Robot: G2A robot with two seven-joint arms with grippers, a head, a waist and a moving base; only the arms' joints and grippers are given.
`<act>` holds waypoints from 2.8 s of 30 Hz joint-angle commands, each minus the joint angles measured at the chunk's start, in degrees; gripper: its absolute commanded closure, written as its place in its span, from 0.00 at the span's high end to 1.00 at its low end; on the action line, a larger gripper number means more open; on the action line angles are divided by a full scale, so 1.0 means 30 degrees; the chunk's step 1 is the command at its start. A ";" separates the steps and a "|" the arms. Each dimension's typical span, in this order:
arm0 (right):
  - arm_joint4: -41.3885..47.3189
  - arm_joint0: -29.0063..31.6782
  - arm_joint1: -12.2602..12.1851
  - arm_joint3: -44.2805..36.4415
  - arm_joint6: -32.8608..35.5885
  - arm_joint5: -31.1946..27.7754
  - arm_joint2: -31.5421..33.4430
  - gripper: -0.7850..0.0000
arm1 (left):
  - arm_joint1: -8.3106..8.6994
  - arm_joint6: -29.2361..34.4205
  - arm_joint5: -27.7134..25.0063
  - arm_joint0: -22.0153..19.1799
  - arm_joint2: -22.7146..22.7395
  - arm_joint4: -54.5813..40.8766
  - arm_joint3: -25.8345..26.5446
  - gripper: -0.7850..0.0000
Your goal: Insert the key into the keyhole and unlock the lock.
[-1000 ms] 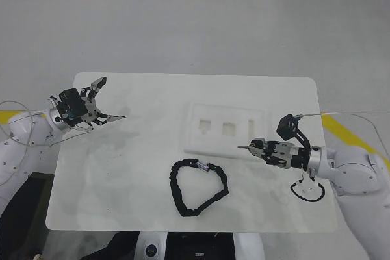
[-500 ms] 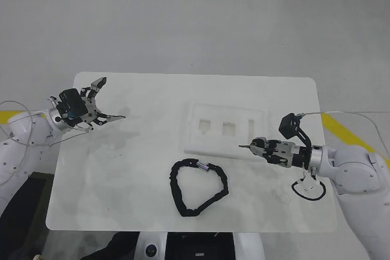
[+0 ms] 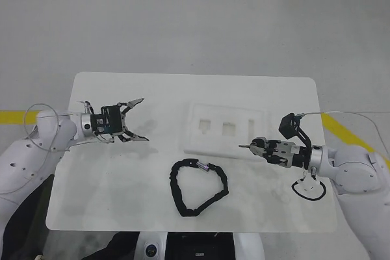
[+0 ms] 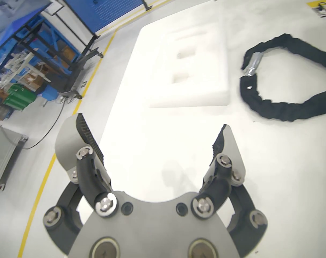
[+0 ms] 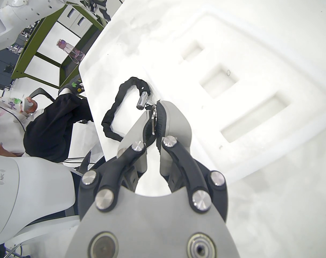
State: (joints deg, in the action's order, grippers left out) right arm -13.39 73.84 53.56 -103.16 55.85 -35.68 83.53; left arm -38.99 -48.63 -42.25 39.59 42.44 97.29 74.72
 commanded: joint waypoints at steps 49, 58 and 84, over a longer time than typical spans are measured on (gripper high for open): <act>0.0000 0.0000 0.0000 0.0000 0.0000 0.0000 0.0000 0.00 | -0.3897 0.4350 -0.3328 -0.1594 -0.5360 0.1930 0.2349 1.00; -0.0512 0.0202 -0.0041 -0.0310 -0.0544 0.0329 -0.0245 0.00 | -0.3968 0.6461 -0.3230 -0.0797 -0.5223 0.1740 0.3349 1.00; 0.0002 0.0359 -0.0462 -0.0306 -0.0442 0.0000 -0.0176 0.00 | -0.5569 1.3376 -0.4266 -0.0758 -0.5486 0.0938 0.3820 1.00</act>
State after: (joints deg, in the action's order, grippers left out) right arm -13.44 74.88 52.22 -104.10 54.55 -35.66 83.01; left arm -55.60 -9.90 -54.91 37.26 25.83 100.15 86.05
